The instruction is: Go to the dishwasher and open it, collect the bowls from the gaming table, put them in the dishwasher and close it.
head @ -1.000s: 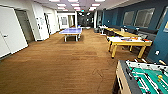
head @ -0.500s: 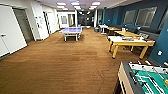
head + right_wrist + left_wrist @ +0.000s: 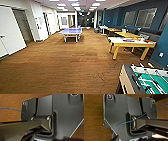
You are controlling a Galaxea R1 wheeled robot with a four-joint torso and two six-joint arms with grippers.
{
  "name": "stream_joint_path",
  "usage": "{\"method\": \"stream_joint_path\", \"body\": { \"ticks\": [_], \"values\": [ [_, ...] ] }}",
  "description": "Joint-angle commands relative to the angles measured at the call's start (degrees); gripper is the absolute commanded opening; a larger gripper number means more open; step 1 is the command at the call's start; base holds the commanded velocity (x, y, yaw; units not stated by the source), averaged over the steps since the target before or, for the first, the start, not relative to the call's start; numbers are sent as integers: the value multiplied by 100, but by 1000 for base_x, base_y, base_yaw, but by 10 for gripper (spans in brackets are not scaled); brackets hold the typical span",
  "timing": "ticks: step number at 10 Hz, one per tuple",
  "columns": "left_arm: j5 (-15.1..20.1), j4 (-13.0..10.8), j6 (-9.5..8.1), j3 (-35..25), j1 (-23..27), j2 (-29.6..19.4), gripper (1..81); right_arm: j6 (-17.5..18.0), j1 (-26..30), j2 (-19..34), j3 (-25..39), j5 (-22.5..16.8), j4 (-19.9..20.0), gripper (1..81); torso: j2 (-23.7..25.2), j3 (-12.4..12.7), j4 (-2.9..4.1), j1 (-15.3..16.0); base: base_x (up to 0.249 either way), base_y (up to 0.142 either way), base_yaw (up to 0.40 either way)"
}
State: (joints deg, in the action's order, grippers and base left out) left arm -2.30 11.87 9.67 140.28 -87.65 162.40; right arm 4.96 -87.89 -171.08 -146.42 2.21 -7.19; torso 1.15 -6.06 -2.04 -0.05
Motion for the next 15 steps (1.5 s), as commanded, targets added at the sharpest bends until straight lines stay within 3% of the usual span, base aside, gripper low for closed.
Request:
{"method": "stream_joint_path", "body": {
  "ticks": [1,15],
  "values": [
    [310,43,18,-35,340,-76,811,-13,329,-7,53,-247,-45,811,0,0,0,5,148,0,0],
    [310,8,26,-9,323,-41,811,-13,329,-51,53,-238,-45,811,2,0,0,5,167,0,0]
  ]
}}
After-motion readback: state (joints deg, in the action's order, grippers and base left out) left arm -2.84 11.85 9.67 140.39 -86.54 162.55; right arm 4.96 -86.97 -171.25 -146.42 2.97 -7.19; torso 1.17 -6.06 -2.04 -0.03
